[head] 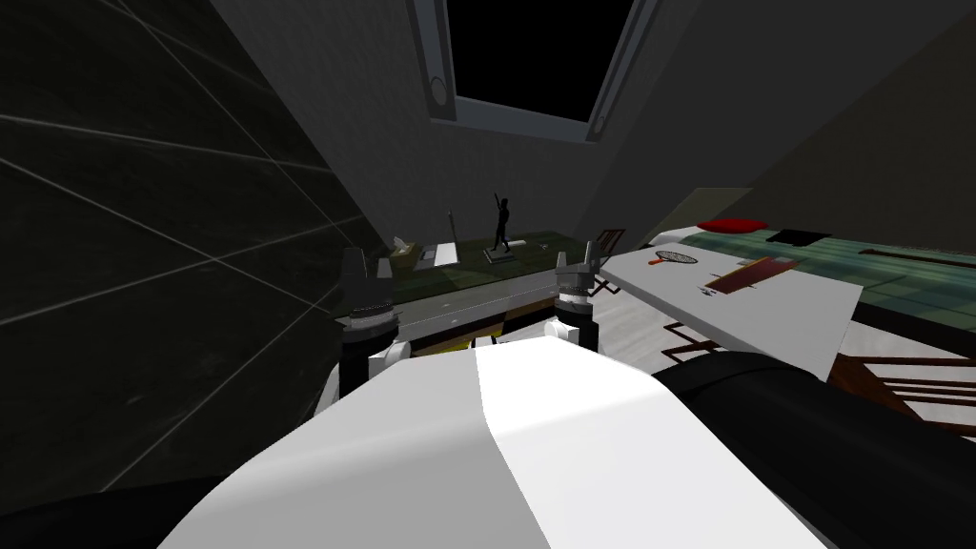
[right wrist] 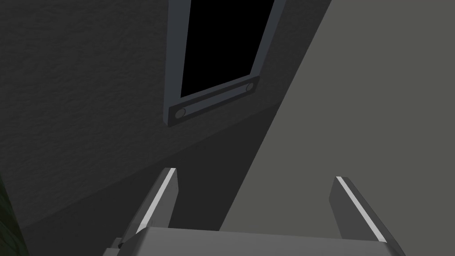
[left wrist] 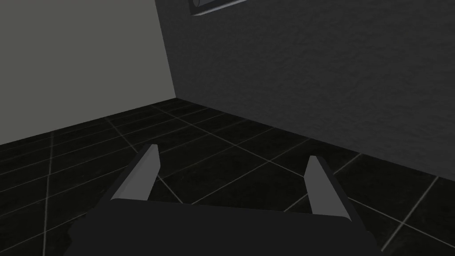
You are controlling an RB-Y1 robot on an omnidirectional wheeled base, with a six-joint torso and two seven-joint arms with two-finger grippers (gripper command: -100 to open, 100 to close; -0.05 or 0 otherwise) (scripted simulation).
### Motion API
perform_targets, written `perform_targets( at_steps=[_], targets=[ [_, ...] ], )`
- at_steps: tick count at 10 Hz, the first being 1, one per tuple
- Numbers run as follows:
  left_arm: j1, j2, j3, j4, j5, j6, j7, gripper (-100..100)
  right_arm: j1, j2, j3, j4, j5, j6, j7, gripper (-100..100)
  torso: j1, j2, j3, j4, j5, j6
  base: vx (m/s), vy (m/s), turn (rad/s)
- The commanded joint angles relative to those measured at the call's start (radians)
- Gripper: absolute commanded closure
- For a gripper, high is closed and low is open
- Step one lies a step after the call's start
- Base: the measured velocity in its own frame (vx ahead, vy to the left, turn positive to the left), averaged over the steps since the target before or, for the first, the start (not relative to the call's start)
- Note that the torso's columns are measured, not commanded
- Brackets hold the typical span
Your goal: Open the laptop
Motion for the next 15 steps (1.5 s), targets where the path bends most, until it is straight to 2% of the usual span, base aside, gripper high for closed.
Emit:
perform_targets(
  at_steps=[1,2,3,5,8,9,10,11,12,13,14,15],
  targets=[
    [-0.036,0.058,0.016,0.01,-0.01,0.081,-0.006,-100,0.0,0.0,0.0,0.0,0.0,0.0,0.0,0,0.0,0.0,0.0,0.0,0.0,0.0,0.006,-0.061,-0.039],
    [-0.054,0.073,0.025,0.013,-0.014,0.108,-0.008,-100,0.0,0.0,0.0,0.0,0.0,0.0,0.0,0,0.0,0.001,0.0,0.0,0.0,0.0,0.006,-0.075,-0.045],
    [-0.054,0.073,0.025,0.013,-0.014,0.119,-0.008,-100,0.0,0.0,0.0,0.0,0.0,0.0,0.0,0,-0.001,0.001,0.0,0.0,0.0,0.0,0.007,-0.052,-0.016],
    [-0.092,0.095,0.045,0.019,-0.023,0.184,-0.012,-100,0.0,0.0,0.0,0.0,0.0,0.0,0.0,0,0.002,0.0,0.0,0.0,0.001,0.0,0.009,-0.049,-0.041],
    [-0.113,0.102,0.056,0.022,-0.028,0.246,-0.014,-100,0.0,0.0,0.0,0.0,0.0,0.0,0.0,0,0.0,0.0,0.0,0.0,0.0,0.0,0.01,-0.046,-0.026],
    [-0.135,0.108,0.067,0.024,-0.032,0.285,-0.017,-100,0.0,0.0,0.0,0.0,0.0,0.0,0.0,0,0.001,0.001,0.0,0.0,0.0,0.0,0.01,-0.049,-0.046],
    [-0.135,0.108,0.067,0.024,-0.032,0.292,-0.017,-100,0.0,0.0,0.0,0.0,0.0,0.0,0.0,0,0.0,0.0,0.0,0.0,0.0,0.0,0.008,-0.038,-0.02],
    [-0.157,0.112,0.078,0.026,-0.038,0.33,-0.019,-100,0.0,0.0,0.0,0.0,0.0,0.0,0.0,0,0.001,0.001,0.0,0.0,0.0,0.0,0.006,-0.047,-0.041],
    [-0.157,0.112,0.078,0.026,-0.038,0.339,-0.019,-100,0.0,0.0,0.0,0.0,0.0,0.0,0.0,0,0.0,0.001,0.0,0.0,0.0,0.0,0.007,-0.043,-0.02],
    [-0.18,0.116,0.09,0.029,-0.043,0.38,-0.022,-100,0.0,0.0,0.0,0.0,0.0,0.0,0.0,0,0.001,0.001,0.0,0.0,0.0,0.0,0.011,-0.054,-0.042],
    [-0.18,0.116,0.09,0.029,-0.043,0.388,-0.022,-100,0.0,0.0,0.0,0.0,0.0,0.0,0.0,0,0.0,0.0,0.0,0.0,0.0,0.0,0.008,-0.044,-0.019],
    [-0.204,0.12,0.102,0.032,-0.048,0.428,-0.025,-100,0.0,0.0,0.0,0.0,0.0,0.0,0.0,0,0.001,0.0,0.0,0.0,0.0,0.0,0.008,-0.051,-0.043]
  ],
)
